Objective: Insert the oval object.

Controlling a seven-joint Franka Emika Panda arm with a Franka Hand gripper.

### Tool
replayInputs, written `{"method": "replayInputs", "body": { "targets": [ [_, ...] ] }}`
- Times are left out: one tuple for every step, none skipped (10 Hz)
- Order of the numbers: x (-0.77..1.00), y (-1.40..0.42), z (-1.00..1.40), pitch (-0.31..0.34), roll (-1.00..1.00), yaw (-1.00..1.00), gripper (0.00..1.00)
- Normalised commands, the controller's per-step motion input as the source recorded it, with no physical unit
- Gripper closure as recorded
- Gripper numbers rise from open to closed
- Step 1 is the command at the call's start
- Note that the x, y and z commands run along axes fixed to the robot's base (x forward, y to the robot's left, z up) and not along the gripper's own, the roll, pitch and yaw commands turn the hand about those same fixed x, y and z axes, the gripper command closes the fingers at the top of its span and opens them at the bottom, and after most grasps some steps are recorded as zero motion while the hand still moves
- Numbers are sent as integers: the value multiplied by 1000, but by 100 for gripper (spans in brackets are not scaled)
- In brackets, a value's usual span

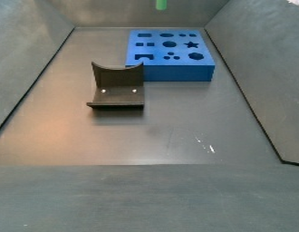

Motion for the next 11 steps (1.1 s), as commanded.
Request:
{"method": "replayInputs", "body": {
  "targets": [
    [0, 0, -320, -51, -40, -1000, 100],
    [0, 0, -374, 0, -16, -1000, 100],
    [0, 0, -400, 0, -9, -1000, 100],
    [0, 0, -400, 0, -9, -1000, 100],
    [0, 0, -331, -36, -53, -1000, 100],
    [-117, 0, -243, -83, -173, -880, 100],
    [-140, 0, -211, -87, -153, -877, 100],
    [-123, 0, -177, -90, -130, -894, 100],
    [-37, -29, -106, -137, -174, -911, 100],
    [-6, -20, -51, -140, -139, -949, 100],
    [0, 0, -17, -91, -53, -1000, 100]
  ]
}}
